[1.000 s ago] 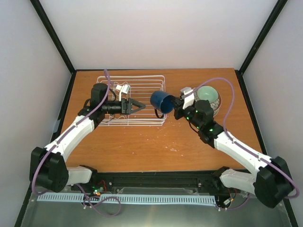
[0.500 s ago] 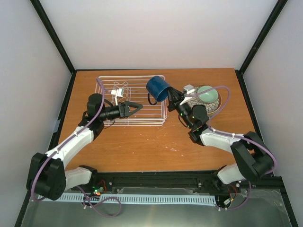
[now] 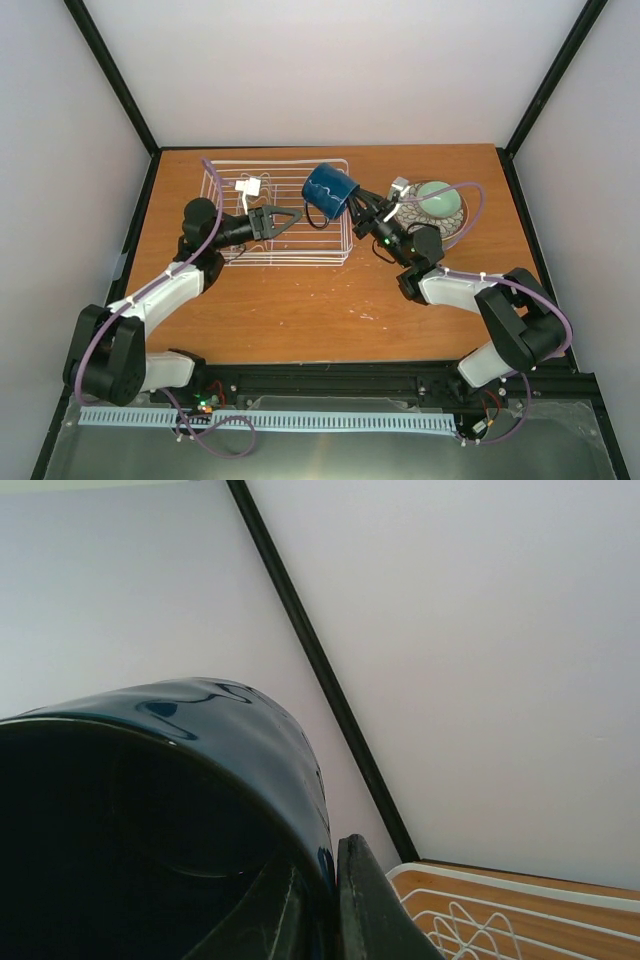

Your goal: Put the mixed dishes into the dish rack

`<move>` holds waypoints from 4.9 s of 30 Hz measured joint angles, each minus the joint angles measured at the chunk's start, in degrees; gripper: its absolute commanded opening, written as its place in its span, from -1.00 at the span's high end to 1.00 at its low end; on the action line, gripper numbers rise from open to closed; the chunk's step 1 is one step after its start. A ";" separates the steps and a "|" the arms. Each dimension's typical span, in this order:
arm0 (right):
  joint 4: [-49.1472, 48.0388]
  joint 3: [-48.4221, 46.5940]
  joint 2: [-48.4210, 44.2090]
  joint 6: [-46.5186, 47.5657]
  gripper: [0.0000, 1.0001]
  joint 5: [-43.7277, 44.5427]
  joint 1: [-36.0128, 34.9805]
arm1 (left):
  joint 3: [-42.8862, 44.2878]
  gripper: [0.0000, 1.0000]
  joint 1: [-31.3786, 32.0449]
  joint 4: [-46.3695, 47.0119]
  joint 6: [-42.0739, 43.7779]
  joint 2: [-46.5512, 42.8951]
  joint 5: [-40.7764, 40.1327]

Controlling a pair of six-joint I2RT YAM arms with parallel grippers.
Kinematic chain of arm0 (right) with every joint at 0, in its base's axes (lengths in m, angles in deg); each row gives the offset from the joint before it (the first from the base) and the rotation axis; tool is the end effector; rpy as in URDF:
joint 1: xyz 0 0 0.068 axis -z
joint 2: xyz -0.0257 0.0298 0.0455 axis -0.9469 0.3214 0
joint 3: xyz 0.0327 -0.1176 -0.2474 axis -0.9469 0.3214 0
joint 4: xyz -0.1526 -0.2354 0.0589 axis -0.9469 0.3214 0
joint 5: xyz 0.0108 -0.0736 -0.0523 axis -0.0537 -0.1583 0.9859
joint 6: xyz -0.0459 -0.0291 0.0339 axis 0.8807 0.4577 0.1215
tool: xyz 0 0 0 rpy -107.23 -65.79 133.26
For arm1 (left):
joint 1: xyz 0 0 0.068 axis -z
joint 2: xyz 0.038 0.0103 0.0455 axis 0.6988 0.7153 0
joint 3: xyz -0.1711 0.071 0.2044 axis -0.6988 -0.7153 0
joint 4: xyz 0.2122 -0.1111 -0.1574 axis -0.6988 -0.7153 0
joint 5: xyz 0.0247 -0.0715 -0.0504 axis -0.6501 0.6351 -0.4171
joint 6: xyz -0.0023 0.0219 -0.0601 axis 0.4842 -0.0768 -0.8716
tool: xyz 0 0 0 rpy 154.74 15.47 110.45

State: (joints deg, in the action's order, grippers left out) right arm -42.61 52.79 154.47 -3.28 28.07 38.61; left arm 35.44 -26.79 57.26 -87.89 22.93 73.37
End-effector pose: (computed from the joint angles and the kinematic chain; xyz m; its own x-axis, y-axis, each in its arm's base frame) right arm 0.2704 0.1889 0.2547 -0.0972 0.5643 -0.8198 -0.7987 0.4473 0.4026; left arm 0.2736 -0.1300 0.2726 -0.8188 -0.2494 -0.5171 0.5084 0.1032 -0.8549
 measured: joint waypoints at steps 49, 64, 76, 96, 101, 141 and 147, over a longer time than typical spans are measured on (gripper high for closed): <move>4.07 -9.07 7.67 0.92 0.67 -0.76 -2.34 | 7.06 0.99 2.47 -12.92 3.65 -0.94 -3.61; 28.17 -5.29 -11.08 18.86 0.54 18.21 -2.40 | 14.67 0.99 3.30 -42.23 26.34 -2.51 -25.16; 43.39 -1.38 -26.71 26.05 0.54 26.67 -2.84 | 20.37 0.99 12.94 -49.40 39.17 20.33 -54.66; 48.72 1.46 -31.65 30.88 0.56 31.26 -3.04 | 29.57 0.99 17.29 -37.59 48.70 39.63 -72.81; 48.89 1.46 -31.41 31.65 0.56 31.50 -3.04 | 29.57 0.99 17.66 -33.94 49.24 41.59 -74.69; 70.14 -7.19 -27.50 21.14 0.47 51.34 -1.25 | 27.12 -0.27 18.05 -38.58 47.69 15.78 -73.85; 89.66 -18.01 -21.51 8.11 0.59 49.09 13.40 | 27.08 -0.26 18.16 -40.19 50.14 6.75 -72.26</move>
State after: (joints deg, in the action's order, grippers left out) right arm 47.05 34.78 132.97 4.83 77.16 52.01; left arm 62.52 -8.63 17.06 -37.75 29.68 1.11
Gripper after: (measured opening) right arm 0.209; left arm 0.628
